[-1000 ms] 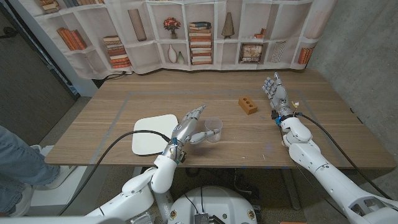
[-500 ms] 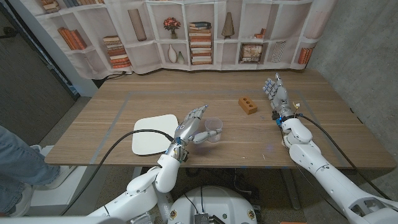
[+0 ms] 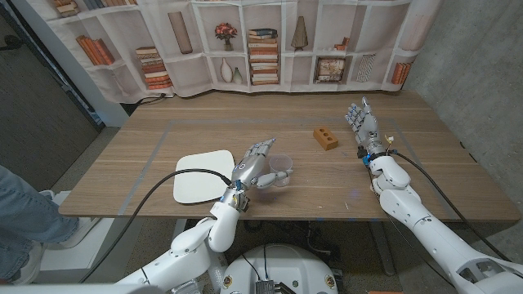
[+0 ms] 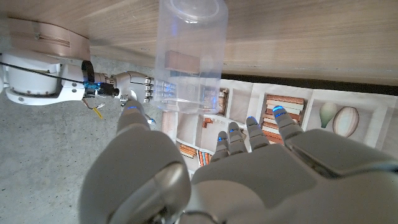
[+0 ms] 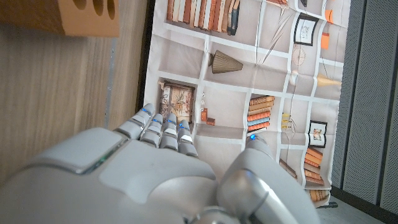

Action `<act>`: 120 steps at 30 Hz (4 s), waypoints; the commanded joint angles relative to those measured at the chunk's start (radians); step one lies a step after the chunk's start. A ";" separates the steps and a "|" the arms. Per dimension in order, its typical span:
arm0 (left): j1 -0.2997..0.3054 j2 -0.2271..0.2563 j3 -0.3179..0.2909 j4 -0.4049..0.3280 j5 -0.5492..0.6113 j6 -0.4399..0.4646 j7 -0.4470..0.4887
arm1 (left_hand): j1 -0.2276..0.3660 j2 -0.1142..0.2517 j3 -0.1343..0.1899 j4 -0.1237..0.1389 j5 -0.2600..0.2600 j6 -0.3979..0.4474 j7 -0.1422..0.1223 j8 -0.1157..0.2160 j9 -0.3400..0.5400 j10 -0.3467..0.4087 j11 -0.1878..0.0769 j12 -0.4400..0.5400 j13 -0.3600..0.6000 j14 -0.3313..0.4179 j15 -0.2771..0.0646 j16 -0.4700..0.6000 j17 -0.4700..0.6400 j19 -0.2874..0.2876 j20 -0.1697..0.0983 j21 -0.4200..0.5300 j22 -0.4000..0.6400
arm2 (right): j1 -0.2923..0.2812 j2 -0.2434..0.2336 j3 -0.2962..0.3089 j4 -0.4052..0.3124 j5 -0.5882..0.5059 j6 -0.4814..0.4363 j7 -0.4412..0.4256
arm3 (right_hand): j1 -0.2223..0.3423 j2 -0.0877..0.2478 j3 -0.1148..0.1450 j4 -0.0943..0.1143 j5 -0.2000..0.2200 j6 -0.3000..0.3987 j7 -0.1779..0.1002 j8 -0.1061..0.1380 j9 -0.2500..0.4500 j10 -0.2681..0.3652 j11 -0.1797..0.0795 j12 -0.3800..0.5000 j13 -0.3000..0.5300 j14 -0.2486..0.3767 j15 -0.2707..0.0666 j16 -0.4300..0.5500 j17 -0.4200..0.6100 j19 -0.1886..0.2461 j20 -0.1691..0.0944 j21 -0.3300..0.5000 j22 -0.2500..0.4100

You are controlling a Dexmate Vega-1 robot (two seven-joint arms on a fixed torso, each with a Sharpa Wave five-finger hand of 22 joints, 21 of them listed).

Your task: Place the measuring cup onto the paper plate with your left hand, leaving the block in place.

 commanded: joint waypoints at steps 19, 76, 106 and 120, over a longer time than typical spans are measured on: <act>-0.069 -0.030 0.071 0.060 0.005 0.024 -0.027 | 0.019 0.011 -0.008 -0.004 0.015 0.013 -0.003 0.013 0.001 0.008 -0.008 0.008 0.005 0.009 -0.009 0.004 0.006 0.004 0.006 0.002 0.002 | -0.022 -0.002 0.010 0.001 0.010 0.014 0.006 | 0.011 0.000 -0.002 0.000 -0.002 0.005 -0.006 0.000 0.005 0.013 0.001 -0.005 0.002 0.010 0.006 0.001 0.001 0.001 0.004 0.003 0.005; -0.092 -0.054 0.066 0.119 -0.107 -0.040 -0.002 | 0.235 0.124 0.047 -0.047 -0.006 0.265 -0.042 0.073 0.004 0.248 -0.147 0.060 0.011 0.275 -0.112 0.050 0.010 0.384 0.004 0.128 0.009 | -0.024 0.005 0.010 0.013 0.014 0.002 -0.010 | 0.010 0.003 -0.007 -0.002 -0.004 0.008 -0.009 0.001 0.005 0.020 0.000 -0.004 0.002 0.018 0.009 0.002 0.002 0.000 0.009 0.003 0.005; -0.078 -0.087 0.018 0.181 -0.254 -0.213 0.033 | 0.528 0.250 0.207 -0.056 -0.200 0.495 -0.065 0.135 0.013 0.443 -0.159 0.081 0.042 0.523 -0.179 0.096 0.038 0.680 -0.125 0.224 0.001 | -0.020 0.002 0.006 0.015 0.007 0.000 -0.010 | 0.009 0.005 -0.010 -0.003 -0.005 0.009 -0.008 0.001 0.005 0.023 0.000 -0.004 0.003 0.019 0.008 0.002 0.002 0.001 0.010 0.003 0.005; -0.079 -0.099 0.003 0.198 -0.304 -0.259 0.014 | 0.527 0.243 0.215 -0.042 -0.218 0.503 -0.080 0.134 0.014 0.438 -0.158 0.069 0.057 0.535 -0.184 0.101 0.064 0.673 -0.130 0.227 0.004 | -0.028 -0.004 0.011 0.004 0.010 -0.009 -0.016 | 0.010 0.007 -0.011 -0.003 -0.005 0.020 -0.013 0.004 0.005 0.031 -0.002 -0.002 0.003 0.026 0.006 0.004 0.002 0.005 0.010 0.005 0.005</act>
